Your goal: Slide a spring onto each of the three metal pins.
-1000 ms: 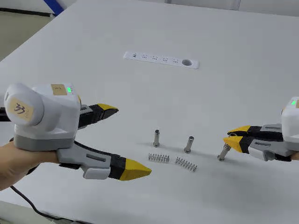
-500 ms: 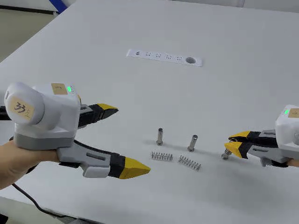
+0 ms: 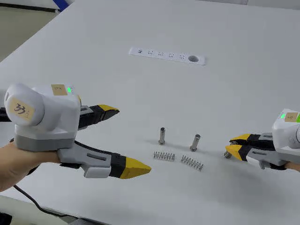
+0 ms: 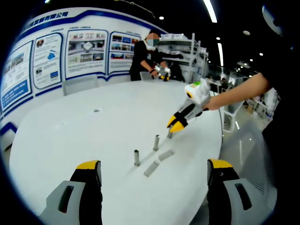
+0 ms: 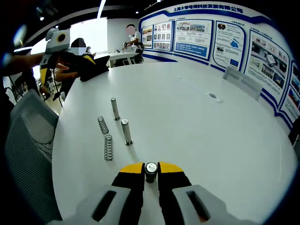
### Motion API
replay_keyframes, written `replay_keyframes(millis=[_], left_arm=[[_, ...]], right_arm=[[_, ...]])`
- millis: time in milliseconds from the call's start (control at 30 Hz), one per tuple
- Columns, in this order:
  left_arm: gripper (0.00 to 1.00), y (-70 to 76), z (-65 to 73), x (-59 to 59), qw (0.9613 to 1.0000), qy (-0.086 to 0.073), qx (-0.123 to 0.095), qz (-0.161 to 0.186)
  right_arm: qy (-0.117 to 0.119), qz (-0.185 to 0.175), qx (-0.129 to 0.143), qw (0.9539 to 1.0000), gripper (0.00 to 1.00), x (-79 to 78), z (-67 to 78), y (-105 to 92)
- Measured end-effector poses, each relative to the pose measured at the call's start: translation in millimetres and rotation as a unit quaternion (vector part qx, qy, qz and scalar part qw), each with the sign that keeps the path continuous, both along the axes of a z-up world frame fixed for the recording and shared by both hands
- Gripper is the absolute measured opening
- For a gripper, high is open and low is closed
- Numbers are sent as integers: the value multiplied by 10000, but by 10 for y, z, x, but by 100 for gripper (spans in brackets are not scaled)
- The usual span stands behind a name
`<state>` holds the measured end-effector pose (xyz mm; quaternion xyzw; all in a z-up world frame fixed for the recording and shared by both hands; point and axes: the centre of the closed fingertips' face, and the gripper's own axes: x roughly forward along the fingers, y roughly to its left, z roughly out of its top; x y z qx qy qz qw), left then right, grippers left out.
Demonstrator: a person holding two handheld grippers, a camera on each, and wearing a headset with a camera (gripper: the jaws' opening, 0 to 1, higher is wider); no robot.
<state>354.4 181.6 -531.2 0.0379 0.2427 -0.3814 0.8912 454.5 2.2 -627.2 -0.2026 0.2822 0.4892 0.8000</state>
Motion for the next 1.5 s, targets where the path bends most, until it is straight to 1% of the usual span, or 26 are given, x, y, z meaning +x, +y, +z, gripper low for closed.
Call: replay_keyframes(millis=[233, 400, 467, 567, 667, 733, 800, 867, 900, 933, 967, 1033, 1067, 1133, 1200, 1233, 1300, 1367, 1400, 1500], left_arm=[[95, 7, -27, -18, 10000, 53, 15, 18], [95, -9, -13, -19, 10000, 42, -1, 7], [95, -9, -8, -16, 10000, 32, 11, 4], [95, -10, -2, -16, 10000, 31, 11, -1], [95, -12, 4, -16, 10000, 22, 46, -13], [95, -20, 16, -15, 10000, 5, 20, -10], [95, -30, 13, -17, 10000, 15, 20, -15], [95, -36, 10, -13, 10000, 8, 32, -17], [95, -45, 13, -8, 10000, 7, 17, -13], [94, -52, 16, -6, 10000, 2, 9, -16], [94, -61, 14, -3, 10000, 0, 12, -21], [94, -70, 4, -2, 10000, 9, 28, -31], [94, -77, 1, -1, 10000, 17, 17, -37], [94, -91, -3, 2, 10000, 23, -6, -50], [94, -96, -16, 7, 10000, 36, -6, -57], [94, -97, -26, 11, 10000, 43, -6, -59], [94, -95, -54, 20, 10000, 81, -10, -55], [94, -92, -76, 27, 9999, 107, 1, -51], [94, -91, -85, 30, 9999, 119, 2, -49], [94, -98, -90, 40, 9999, 131, -41, -34]], right_arm=[[47, -59, 49, 10000, 12, 6, -1, 1], [119, -127, 66, 9998, 14, -7, 12, -3], [86, -165, 66, 9998, 16, -5, 34, -5], [52, -169, 73, 9998, 16, -9, 77, -7], [11, -107, 54, 9999, 16, -28, 154, -1], [-47, -119, 2, 9999, 17, -29, 215, -6], [-263, -104, 27, 9996, 18, -20, 369, 8], [-388, -120, 59, 9992, 18, -10, 471, 21], [-513, -72, 81, 9986, 18, -6, 541, 42], [-581, -33, 91, 9983, 18, -14, 587, 59], [-689, 89, 83, 9976, 18, -36, 639, 90], [-720, 182, 102, 9972, 18, -85, 677, 128], [-715, 264, 215, 9969, 18, -126, 708, 174], [-560, 383, 413, 9968, 18, -208, 702, 254], [-488, 457, 425, 9969, 19, -265, 644, 296], [-426, 552, 390, 9968, 19, -325, 579, 333], [-343, 626, 280, 9971, 19, -387, 455, 360], [-248, 670, 258, 9971, 19, -428, 362, 370], [-159, 699, 228, 9972, 19, -466, 295, 373], [-41, 763, 154, 9970, 19, -543, 154, 394]])
